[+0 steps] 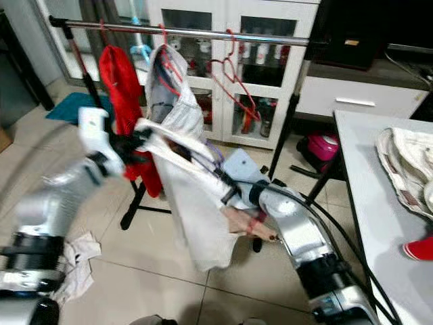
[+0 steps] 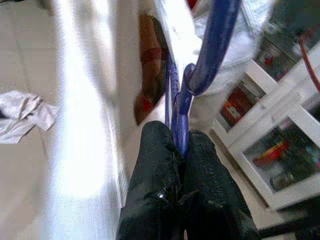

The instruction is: Hang hanger

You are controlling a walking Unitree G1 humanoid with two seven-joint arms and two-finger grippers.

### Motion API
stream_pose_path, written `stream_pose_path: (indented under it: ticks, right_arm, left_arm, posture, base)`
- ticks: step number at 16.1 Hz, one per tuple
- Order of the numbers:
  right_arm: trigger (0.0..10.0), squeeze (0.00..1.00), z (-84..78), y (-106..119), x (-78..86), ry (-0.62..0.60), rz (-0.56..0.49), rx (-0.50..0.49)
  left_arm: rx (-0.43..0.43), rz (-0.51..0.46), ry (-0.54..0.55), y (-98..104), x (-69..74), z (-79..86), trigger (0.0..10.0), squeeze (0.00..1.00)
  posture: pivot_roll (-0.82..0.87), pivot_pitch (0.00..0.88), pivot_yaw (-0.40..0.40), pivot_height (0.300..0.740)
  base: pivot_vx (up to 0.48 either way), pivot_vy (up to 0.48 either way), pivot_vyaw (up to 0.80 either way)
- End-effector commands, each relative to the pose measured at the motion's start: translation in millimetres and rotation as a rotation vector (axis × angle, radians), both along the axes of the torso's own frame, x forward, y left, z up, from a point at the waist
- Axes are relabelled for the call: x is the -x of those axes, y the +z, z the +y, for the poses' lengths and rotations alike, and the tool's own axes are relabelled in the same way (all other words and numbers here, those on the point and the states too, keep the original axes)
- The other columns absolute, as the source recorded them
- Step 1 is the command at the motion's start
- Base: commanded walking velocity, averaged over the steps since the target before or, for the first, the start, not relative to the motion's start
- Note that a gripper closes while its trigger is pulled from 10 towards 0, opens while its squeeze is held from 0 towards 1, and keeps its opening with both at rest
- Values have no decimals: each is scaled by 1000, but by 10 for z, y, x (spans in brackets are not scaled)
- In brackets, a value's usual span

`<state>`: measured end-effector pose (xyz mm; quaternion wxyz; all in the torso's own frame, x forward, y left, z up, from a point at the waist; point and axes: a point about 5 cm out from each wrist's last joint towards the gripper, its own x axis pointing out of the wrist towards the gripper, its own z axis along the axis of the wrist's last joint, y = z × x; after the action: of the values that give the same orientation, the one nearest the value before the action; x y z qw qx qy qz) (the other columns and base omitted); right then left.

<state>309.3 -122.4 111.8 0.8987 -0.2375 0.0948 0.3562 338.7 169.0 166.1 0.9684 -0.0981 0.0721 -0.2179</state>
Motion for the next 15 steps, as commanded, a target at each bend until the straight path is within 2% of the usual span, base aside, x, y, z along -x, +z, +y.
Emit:
stream_pose_path:
  ticks: [1,4,5,6,7,8,10,12,14,15]
  right_arm:
    - [0,0,-35,-59,56,45,14,49]
    - [0,0,-93,-103,150,121,51,97]
    - [0,0,-108,-57,190,141,78,35]
    - [0,0,-114,-37,202,148,83,19]
    - [0,0,-109,26,240,188,86,-50]
    - [0,0,-89,115,257,190,79,-188]
    - [0,0,-86,172,298,227,75,-253]
    - [0,0,-102,202,330,235,93,-320]
    - [0,0,-122,242,331,171,109,-441]
    - [0,0,-129,241,321,148,107,-457]
  left_arm:
    - [-45,-64,65,163,-38,132,0,0]
    - [-185,-100,143,241,-70,303,0,0]
    - [-279,-97,188,210,-82,400,0,0]
    - [-301,-95,207,198,-84,434,0,0]
    - [-369,-94,270,167,-89,535,0,0]
    - [-427,-86,330,122,-91,624,0,0]
    - [-493,-65,374,30,-80,711,0,0]
    - [-459,-49,386,-32,-79,719,0,0]
    - [-346,-13,365,-155,-37,642,0,0]
    - [-328,-8,360,-175,-24,628,0,0]
  posture:
    - [-109,0,65,740]
    - [-109,0,65,740]
    - [-105,0,65,740]
    - [-105,0,65,740]
    - [-105,0,65,740]
    - [-106,0,70,740]
    - [-108,0,76,740]
    - [-103,0,73,740]
    - [-104,0,72,740]
    - [-104,0,72,740]
  base:
    - [0,0,0]
    - [0,0,0]
    - [0,0,0]
    - [0,0,0]
    - [0,0,0]
    - [0,0,0]
    - [0,0,0]
    - [0,0,0]
    - [0,0,0]
    - [0,0,0]
